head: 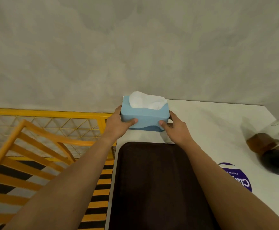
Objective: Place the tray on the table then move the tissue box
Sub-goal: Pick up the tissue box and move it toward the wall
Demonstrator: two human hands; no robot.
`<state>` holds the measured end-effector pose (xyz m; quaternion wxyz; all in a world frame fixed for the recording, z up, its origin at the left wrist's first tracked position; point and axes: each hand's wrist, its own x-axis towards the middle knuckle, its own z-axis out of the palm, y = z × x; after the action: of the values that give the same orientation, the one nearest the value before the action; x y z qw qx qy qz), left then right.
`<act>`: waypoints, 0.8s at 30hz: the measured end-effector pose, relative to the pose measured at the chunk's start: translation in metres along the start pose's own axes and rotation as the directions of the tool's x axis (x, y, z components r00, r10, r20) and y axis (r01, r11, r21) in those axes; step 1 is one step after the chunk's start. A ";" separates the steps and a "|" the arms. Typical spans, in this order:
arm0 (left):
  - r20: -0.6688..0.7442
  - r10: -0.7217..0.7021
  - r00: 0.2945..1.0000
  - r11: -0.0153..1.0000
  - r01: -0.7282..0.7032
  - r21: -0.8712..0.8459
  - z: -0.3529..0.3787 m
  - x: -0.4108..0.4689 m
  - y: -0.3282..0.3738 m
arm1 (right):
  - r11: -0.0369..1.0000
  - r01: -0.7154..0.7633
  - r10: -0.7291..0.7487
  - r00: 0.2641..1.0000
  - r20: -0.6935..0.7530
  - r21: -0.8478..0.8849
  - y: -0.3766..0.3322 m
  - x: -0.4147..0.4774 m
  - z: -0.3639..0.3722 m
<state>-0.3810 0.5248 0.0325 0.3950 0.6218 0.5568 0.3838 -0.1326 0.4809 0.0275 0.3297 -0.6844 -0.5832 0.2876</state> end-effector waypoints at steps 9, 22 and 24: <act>-0.031 0.005 1.000 1.000 -0.004 0.031 0.006 0.051 -0.007 | 0.998 0.035 -0.037 0.999 0.026 0.047 0.011 0.053 0.007; -0.014 -0.042 0.999 0.999 0.042 0.018 0.010 0.088 -0.013 | 1.000 0.022 -0.022 0.999 0.033 0.022 0.019 0.100 0.014; -0.015 -0.044 0.999 0.999 0.044 0.018 0.010 0.092 -0.015 | 1.000 0.018 -0.019 0.999 0.040 0.014 0.020 0.104 0.014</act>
<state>-0.3698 0.6164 0.0181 0.3935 0.6101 0.5769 0.3745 -0.1152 0.5835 0.0023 0.3252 -0.6708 -0.5941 0.3022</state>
